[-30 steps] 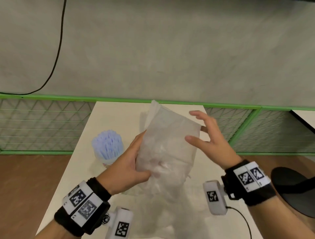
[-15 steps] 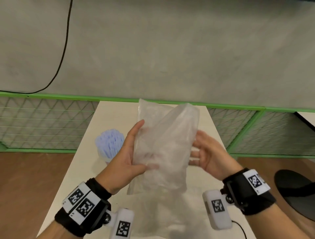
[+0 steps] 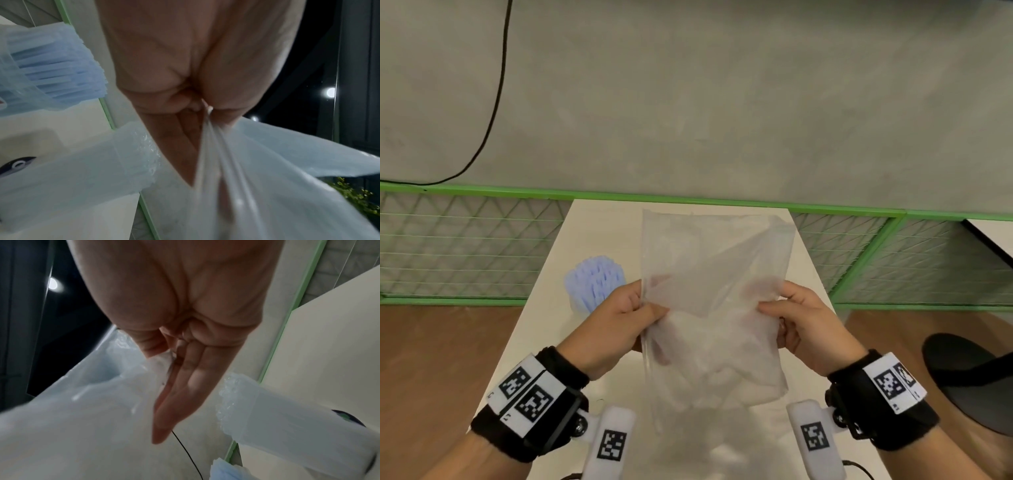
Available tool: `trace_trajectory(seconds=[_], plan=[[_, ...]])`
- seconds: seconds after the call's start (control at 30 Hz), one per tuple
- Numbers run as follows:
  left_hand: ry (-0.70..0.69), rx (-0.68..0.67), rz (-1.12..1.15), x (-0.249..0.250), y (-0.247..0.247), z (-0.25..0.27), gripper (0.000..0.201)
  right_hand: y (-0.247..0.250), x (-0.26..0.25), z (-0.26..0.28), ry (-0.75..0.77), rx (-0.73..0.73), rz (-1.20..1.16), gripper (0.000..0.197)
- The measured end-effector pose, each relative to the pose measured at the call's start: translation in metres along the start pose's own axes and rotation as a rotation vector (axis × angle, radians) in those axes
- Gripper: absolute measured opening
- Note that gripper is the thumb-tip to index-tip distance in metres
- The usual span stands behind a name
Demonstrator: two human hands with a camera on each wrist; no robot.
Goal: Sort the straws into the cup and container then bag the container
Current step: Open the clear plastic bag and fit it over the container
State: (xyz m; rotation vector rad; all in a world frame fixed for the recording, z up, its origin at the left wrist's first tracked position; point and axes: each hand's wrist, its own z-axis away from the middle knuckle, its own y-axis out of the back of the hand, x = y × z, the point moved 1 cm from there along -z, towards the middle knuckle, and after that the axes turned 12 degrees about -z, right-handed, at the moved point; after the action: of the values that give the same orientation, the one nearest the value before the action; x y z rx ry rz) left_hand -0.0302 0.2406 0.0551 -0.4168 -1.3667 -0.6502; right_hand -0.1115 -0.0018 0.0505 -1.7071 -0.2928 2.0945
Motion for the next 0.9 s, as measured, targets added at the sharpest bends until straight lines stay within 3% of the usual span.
trace_trajectory(seconds=[0.07, 0.17, 0.3, 0.33, 0.4, 0.43, 0.5, 0.53, 0.57, 0.67, 0.7, 0.77, 0.9], plan=[[-0.009, -0.055, 0.072, -0.001, 0.002, -0.001, 0.041, 0.001, 0.003, -0.001, 0.031, 0.01, -0.095, 0.032], [-0.038, -0.026, 0.105, 0.003, 0.002, -0.001, 0.03, -0.001, 0.003, -0.004, 0.112, 0.021, -0.125, 0.017], [-0.011, -0.01, 0.214, 0.006, 0.001, 0.002, 0.062, 0.006, 0.002, -0.007, 0.133, 0.139, -0.135, 0.021], [-0.009, -0.029, 0.266, 0.007, 0.002, 0.004, 0.057, 0.005, -0.001, -0.005, 0.13, 0.143, -0.175, 0.015], [-0.027, -0.071, 0.371, 0.009, 0.001, 0.007, 0.026, 0.005, -0.006, -0.002, 0.102, 0.076, -0.3, 0.017], [-0.029, -0.075, 0.369, 0.011, 0.001, 0.008, 0.017, 0.005, -0.009, -0.002, 0.073, 0.008, -0.312, 0.026], [-0.037, -0.05, 0.247, 0.013, -0.004, 0.01, 0.025, 0.003, -0.013, -0.002, 0.036, -0.1, -0.195, 0.063], [-0.067, -0.039, 0.18, 0.013, -0.009, 0.01, 0.025, 0.004, -0.014, -0.004, 0.036, -0.145, -0.13, 0.071], [-0.099, -0.024, 0.13, 0.011, -0.012, 0.009, 0.023, 0.006, -0.016, -0.005, 0.053, -0.164, -0.059, 0.068], [-0.106, 0.009, 0.043, 0.008, -0.011, 0.007, 0.022, 0.008, -0.022, -0.006, 0.118, -0.183, 0.065, 0.029], [-0.111, 0.024, 0.039, 0.005, -0.007, 0.007, 0.023, 0.008, -0.024, -0.004, 0.14, -0.192, 0.092, 0.028], [-0.12, 0.034, 0.071, 0.003, -0.004, 0.006, 0.027, 0.008, -0.026, -0.004, 0.156, -0.161, 0.127, 0.046], [-0.16, 0.095, 0.105, 0.002, -0.011, 0.003, 0.047, -0.001, -0.021, -0.009, 0.124, -0.098, -0.089, 0.053]])
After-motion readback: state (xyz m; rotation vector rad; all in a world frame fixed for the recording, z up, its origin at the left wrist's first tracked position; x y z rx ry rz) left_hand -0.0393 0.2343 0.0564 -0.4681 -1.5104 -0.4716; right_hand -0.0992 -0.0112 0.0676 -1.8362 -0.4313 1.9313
